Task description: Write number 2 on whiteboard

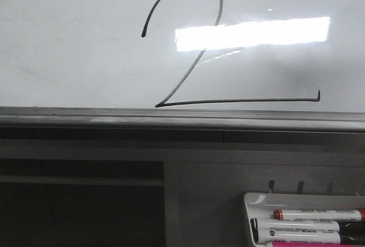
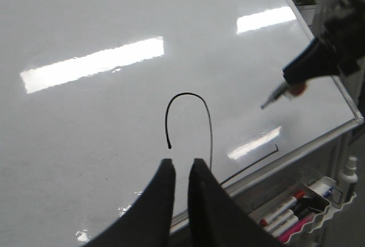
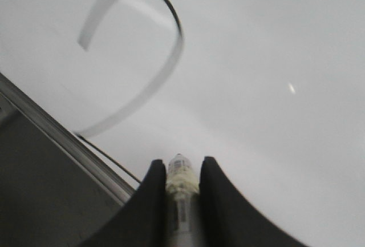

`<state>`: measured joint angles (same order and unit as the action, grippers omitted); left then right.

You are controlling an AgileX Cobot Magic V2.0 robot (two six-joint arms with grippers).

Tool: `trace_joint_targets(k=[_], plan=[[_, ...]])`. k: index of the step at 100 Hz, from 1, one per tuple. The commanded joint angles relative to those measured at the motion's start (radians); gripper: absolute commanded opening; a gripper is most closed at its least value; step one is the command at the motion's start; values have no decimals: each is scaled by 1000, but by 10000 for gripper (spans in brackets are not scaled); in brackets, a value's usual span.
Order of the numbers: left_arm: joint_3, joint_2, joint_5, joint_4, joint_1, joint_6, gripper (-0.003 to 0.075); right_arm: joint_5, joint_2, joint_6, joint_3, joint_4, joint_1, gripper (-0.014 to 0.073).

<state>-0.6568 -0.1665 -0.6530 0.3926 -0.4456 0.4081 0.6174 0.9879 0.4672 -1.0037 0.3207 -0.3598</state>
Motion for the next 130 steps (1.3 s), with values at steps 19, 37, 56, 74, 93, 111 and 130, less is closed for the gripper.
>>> trace_joint_targets(k=[19,37,56,74,93,111,130], plan=[[-197,-271,-216,348,2,339,437,-57,-55,178,-116,174,-345,-71],[-302,-465,-437,533,2,516,403,-69,25,223,-119,174,-603,-71],[-366,-551,-519,560,2,539,403,-103,78,222,-120,174,-695,-71],[-371,-595,-589,559,2,556,387,-134,80,222,-128,174,-716,-71],[-371,-622,-556,559,2,558,314,-132,80,222,-165,211,-729,-71],[-371,-656,-518,557,2,558,311,-139,80,222,-180,211,-767,-71],[-371,-667,-486,557,2,558,310,-140,80,222,-180,211,-776,-71]])
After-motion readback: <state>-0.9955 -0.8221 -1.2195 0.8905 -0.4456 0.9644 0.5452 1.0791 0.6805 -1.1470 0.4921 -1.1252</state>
